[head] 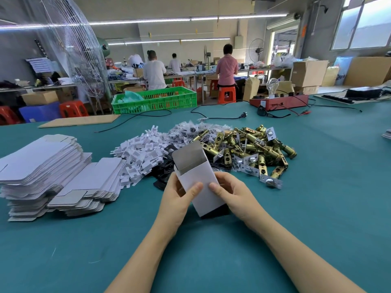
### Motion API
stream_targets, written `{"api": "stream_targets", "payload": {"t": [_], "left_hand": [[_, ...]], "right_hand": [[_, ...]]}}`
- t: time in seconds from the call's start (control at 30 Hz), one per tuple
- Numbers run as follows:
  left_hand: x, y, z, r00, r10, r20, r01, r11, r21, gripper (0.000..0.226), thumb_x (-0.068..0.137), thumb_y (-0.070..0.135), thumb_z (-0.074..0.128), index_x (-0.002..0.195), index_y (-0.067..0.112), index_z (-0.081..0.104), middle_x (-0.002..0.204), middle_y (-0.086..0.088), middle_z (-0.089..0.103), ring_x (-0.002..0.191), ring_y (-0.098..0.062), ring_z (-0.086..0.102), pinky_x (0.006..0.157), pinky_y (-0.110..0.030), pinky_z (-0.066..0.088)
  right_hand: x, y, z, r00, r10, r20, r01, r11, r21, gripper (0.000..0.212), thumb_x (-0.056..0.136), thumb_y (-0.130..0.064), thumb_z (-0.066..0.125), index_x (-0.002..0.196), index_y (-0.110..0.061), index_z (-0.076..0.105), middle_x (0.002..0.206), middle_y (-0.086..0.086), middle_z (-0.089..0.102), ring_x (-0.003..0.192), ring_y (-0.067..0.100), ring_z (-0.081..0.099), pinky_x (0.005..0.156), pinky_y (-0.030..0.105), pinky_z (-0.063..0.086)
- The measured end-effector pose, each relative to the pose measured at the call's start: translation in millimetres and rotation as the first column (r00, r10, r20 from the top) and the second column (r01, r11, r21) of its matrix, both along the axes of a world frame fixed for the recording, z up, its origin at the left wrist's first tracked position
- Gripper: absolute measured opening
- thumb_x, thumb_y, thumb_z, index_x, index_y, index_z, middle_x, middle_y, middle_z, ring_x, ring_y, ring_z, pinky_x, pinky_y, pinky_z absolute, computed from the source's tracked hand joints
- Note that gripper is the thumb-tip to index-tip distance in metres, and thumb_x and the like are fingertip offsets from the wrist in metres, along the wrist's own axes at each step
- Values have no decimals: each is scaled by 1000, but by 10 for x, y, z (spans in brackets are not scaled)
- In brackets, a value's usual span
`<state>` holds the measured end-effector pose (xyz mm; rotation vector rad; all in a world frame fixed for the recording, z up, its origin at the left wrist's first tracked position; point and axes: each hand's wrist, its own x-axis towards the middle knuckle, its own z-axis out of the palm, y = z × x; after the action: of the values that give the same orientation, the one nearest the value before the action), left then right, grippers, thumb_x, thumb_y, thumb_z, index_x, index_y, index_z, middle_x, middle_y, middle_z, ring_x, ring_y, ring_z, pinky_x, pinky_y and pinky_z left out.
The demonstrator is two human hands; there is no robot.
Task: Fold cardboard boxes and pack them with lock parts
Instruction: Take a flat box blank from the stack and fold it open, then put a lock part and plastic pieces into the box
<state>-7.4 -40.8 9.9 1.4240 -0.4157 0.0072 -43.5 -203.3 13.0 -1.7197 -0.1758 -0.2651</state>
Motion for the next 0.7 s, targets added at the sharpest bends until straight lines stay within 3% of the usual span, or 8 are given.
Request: {"api": "stream_targets", "payload": {"t": [0.13,0.37,0.47,0.57,0.63,0.7], "left_hand": [[15,-5,-20,997,-69,-31,70,997,38,60,68,19,87,119,22,56,106,11,73,99,-5,68,75,-15,52],[70,28,-34,1000,-24,-19,25,999,45,44,62,20,83,104,21,68,98,5,76,89,-7,70,69,-15,52],[85,33,-46,1000,-6,13,5,997,71,38,70,10,86,101,24,70,96,6,76,86,-5,70,68,-13,52],[102,19,-64,1000,20,20,-21,996,91,38,74,3,82,100,27,70,96,9,76,87,-4,70,68,-13,51],[114,17,-68,999,47,17,-49,994,103,38,73,9,85,101,29,70,98,11,76,91,-5,70,71,-16,53],[121,28,-74,997,78,9,-79,991,105,41,69,19,88,103,32,69,100,14,75,94,-5,69,76,-20,53]], "right_hand": [[11,-8,-15,998,67,1,-67,998,10,30,89,-39,55,117,-32,58,110,-12,69,100,6,63,81,20,50],[60,-49,-81,992,106,-71,-105,994,29,23,97,-27,52,120,-26,58,113,-9,68,105,6,62,85,21,49],[86,-63,-90,993,105,-62,-102,994,49,21,96,-17,57,116,-23,62,109,-9,70,103,5,63,83,19,48],[110,-92,-63,999,1,-48,2,998,62,24,95,-11,55,114,-25,61,113,-5,67,106,6,62,89,21,50],[124,-123,-31,993,-113,-41,117,989,86,24,97,-11,50,118,-23,55,118,1,59,108,13,62,97,30,49],[137,-198,13,963,-266,33,265,964,32,21,98,-13,50,117,-22,54,112,1,58,103,18,62,94,37,51]]}}
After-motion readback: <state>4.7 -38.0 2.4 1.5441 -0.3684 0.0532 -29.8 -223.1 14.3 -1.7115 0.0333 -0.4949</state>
